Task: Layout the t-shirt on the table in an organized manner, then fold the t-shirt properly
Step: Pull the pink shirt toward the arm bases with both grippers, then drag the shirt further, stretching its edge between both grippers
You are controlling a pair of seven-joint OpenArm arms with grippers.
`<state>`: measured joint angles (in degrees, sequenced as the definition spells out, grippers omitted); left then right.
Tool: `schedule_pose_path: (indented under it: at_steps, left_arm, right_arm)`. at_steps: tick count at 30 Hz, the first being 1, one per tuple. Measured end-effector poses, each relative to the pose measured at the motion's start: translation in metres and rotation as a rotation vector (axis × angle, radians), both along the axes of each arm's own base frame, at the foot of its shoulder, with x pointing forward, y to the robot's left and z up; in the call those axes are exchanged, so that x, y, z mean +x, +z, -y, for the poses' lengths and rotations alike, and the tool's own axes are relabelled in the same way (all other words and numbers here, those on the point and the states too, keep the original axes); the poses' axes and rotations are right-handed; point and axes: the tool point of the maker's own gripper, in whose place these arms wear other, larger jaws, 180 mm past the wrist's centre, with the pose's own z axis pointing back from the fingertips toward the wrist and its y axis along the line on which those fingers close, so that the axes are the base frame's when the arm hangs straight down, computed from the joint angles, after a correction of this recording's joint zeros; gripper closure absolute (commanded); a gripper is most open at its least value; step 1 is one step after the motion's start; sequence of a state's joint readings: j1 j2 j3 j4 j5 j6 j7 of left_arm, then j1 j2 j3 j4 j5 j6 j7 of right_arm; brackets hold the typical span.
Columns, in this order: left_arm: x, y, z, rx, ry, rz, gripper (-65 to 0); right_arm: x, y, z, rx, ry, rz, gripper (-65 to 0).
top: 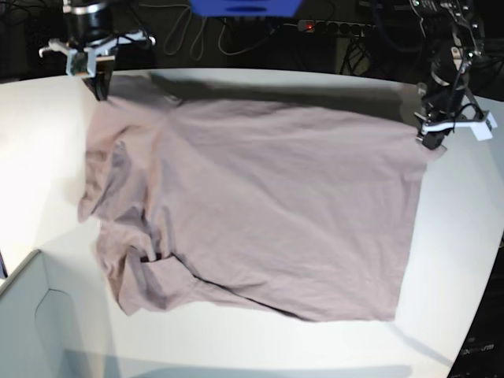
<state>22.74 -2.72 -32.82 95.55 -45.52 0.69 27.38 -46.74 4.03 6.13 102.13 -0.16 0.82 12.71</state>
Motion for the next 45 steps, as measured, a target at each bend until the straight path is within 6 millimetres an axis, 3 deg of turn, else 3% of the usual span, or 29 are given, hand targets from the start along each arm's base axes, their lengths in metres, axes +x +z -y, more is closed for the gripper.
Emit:
schedule_pose_path:
  at_steps: [4, 9, 16, 20, 24, 26, 34, 37, 42, 45]
  left_arm:
    - [-0.008, -0.002, -0.013, 0.004, 0.043, -0.008, 0.0]
    - [-0.009, -0.001, -0.015, 0.01, 0.044, -0.007, 0.0]
    - [-0.009, 0.006, -0.028, 0.027, 0.069, 0.005, 0.0]
    - [0.007, 0.018, -0.033, 0.036, 0.082, 0.051, 0.0]
    - [0.01, 0.019, -0.031, 0.033, 0.075, 0.058, 0.0]
    - [0.007, 0.015, -0.031, 0.03, 0.078, 0.047, 0.0]
    - [0.008, 0.014, -0.031, 0.027, 0.077, 0.043, 0.0]
    - [0.007, 0.014, -0.031, 0.027, 0.077, 0.041, 0.0]
    - [0.008, 0.014, -0.031, 0.027, 0.076, 0.043, 0.0]
    - [0.009, 0.015, -0.031, 0.027, 0.076, 0.043, 0.0]
  right_arm:
    - [-0.009, 0.023, 0.001, 0.002, -0.043, 0.149, 0.0]
    - [-0.025, 0.024, -0.004, 0.007, -0.043, 0.189, 0.0]
    - [-0.015, 0.032, -0.004, 0.005, -0.039, 0.231, 0.0]
    - [0.005, 0.043, -0.004, 0.004, -0.036, 0.296, 0.0]
    - [0.013, 0.016, -0.001, 0.018, -0.063, 0.16, -0.6]
    - [0.012, 0.002, 0.0, 0.025, -0.074, 0.079, -4.0]
    - [0.01, -0.029, 0.003, 0.048, -0.107, -0.097, -28.7]
    - [0.009, -0.046, 0.003, 0.06, -0.119, -0.164, -35.2]
    - [0.0, -0.083, 0.003, 0.082, -0.148, -0.315, -35.8]
    - [-0.005, -0.09, 0.003, 0.088, -0.156, -0.371, -35.8]
